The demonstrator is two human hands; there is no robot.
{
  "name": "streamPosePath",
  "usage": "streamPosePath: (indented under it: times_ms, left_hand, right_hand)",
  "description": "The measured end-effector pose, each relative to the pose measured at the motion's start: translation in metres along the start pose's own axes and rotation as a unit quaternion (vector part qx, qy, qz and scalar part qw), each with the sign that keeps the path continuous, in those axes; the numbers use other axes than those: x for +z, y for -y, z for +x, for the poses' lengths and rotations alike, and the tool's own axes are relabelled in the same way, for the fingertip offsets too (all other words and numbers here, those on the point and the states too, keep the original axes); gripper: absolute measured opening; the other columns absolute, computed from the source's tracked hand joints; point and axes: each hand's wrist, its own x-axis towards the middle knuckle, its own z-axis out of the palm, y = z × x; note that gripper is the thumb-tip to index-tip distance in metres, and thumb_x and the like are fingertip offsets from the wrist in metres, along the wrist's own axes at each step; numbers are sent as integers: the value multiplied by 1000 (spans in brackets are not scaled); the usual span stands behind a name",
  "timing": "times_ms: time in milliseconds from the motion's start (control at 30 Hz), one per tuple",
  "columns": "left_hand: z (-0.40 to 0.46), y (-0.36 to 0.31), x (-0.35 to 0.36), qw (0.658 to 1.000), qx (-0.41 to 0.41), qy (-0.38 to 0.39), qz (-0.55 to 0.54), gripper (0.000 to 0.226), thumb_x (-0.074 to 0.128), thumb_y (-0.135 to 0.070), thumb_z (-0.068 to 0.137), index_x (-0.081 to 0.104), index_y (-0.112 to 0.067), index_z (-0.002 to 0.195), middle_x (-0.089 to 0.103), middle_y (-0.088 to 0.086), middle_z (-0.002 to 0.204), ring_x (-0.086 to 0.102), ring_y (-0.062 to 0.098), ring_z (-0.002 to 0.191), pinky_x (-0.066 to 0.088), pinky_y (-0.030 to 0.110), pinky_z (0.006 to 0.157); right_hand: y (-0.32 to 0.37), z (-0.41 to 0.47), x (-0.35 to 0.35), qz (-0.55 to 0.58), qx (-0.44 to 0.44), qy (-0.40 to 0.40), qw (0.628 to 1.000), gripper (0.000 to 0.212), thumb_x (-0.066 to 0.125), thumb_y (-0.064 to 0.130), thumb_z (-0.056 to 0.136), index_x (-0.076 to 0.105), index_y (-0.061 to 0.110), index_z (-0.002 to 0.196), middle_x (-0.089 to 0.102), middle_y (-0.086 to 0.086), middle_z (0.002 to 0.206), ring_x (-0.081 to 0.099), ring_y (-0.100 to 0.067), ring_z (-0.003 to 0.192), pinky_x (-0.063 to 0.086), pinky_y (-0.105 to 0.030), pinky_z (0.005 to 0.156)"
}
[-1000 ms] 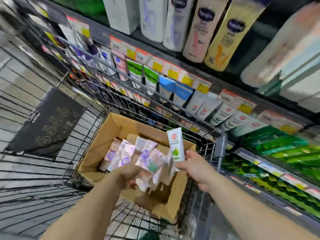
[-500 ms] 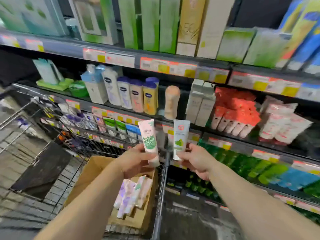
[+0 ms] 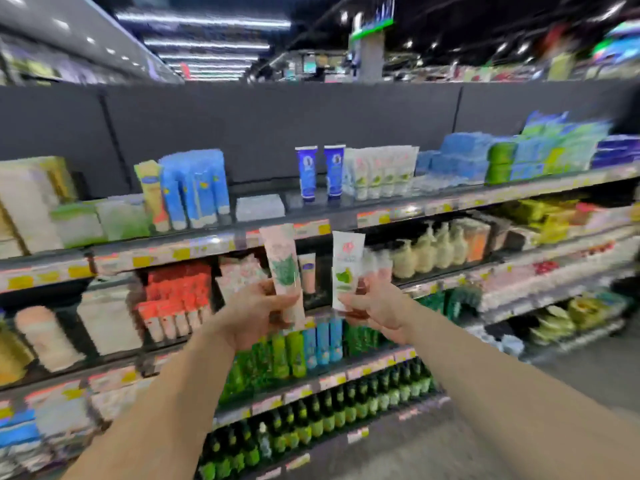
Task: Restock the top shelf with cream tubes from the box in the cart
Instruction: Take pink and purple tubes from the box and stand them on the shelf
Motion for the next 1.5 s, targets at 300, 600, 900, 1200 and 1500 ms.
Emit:
streamPosePath:
  times_ms: [300,600,900,1200,1500]
  left_hand:
    - [121,-21,130,994,35,97,39,26,64,-4,88,60,-2,114,68,20,103,65,31,91,53,41,77]
    - [269,-75,157,993,62,76,59,28,68,-8,87,64,-15,114,71,11,110,67,28,103,53,50,92]
    - [348,-109,179,990,103,36,94,48,76,-32,70,65,-20,115,72,-3,112,68,19,105,53,45,95]
    - [375,-102,228,990,121,-72,29,41,68,-15,74,63,-12,115,73,3,111,69,19,104,55,39,90]
    - [369,-90,275,981,95,-171,8,36,64,-4,85,61,-11,120,71,4,114,68,22,107,56,42,90]
  right_hand:
    - [6,4,-160,44,-23,-123,991,33,67,15,90,55,8,120,66,-9,110,67,-22,95,58,-28,75]
    - [66,125,-256,-79,-71,-202,974,26,70,19,87,61,20,111,71,-2,104,66,-16,88,55,-30,77]
    - [123,228,-327,-235,-127,-224,937,31,73,26,84,59,27,112,68,12,103,62,-5,92,44,-21,71]
    - [126,309,-371,-356,-174,-93,913,41,74,35,83,55,25,118,67,11,109,60,-13,99,47,-32,81]
    - [131,318,-393,-413,-204,-4,888,33,66,35,89,55,24,118,65,9,109,54,-10,91,47,-29,78]
